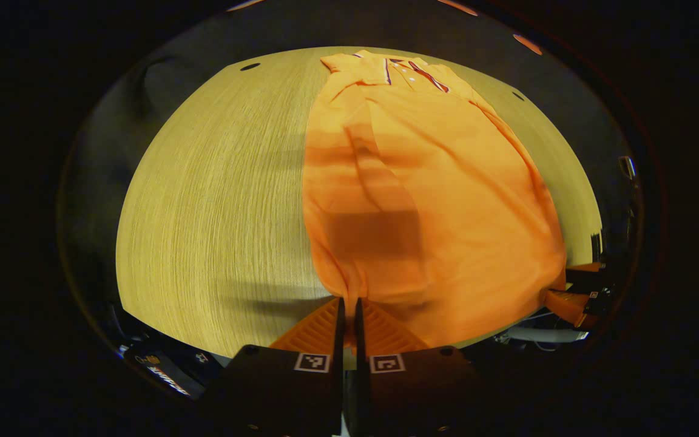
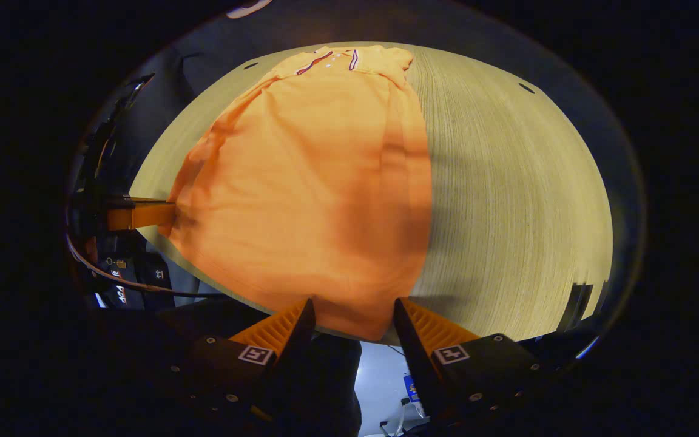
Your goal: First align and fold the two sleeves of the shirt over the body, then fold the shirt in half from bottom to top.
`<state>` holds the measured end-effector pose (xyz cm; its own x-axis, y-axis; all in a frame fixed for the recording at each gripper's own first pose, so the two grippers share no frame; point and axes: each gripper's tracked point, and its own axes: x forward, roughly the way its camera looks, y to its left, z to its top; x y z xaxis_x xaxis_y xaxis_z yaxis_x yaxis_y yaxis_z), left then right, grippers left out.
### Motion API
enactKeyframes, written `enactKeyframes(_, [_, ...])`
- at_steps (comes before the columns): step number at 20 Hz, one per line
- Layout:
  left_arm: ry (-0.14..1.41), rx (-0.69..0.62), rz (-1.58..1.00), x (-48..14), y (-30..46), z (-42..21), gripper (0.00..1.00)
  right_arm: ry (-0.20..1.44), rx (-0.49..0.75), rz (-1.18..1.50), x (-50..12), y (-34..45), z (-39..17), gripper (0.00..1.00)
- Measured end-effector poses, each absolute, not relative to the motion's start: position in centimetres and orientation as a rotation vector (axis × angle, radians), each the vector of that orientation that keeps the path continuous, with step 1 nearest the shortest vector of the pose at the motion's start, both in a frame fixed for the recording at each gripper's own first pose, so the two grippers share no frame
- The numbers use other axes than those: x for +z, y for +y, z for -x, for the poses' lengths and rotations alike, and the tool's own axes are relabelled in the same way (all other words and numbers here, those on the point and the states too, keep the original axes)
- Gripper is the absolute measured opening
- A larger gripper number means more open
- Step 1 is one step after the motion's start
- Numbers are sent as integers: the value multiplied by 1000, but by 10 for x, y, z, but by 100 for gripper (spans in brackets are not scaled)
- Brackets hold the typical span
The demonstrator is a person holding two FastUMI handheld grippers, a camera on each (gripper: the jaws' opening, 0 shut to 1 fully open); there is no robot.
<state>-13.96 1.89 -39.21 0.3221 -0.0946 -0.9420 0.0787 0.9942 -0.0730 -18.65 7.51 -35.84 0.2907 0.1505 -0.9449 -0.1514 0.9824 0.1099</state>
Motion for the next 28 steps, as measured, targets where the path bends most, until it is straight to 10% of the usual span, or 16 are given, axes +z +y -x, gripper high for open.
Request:
enactKeyframes(4, [1252, -174, -29, -393, 17, 140, 16, 1278, 128, -105, -361, 67, 179, 18])
enactKeyframes(6, [1249, -181, 9, -395, 17, 138, 9, 1262, 86, -215, -355, 62, 174, 18])
enactKeyframes(7, [1257, -194, 39, -392, 16, 136, 3, 1286, 90, -276, -362, 62, 171, 2])
enactKeyframes(28, [1071, -372, 182, -289, 4, 13, 3, 962, 115, -722, -251, 74, 52, 1])
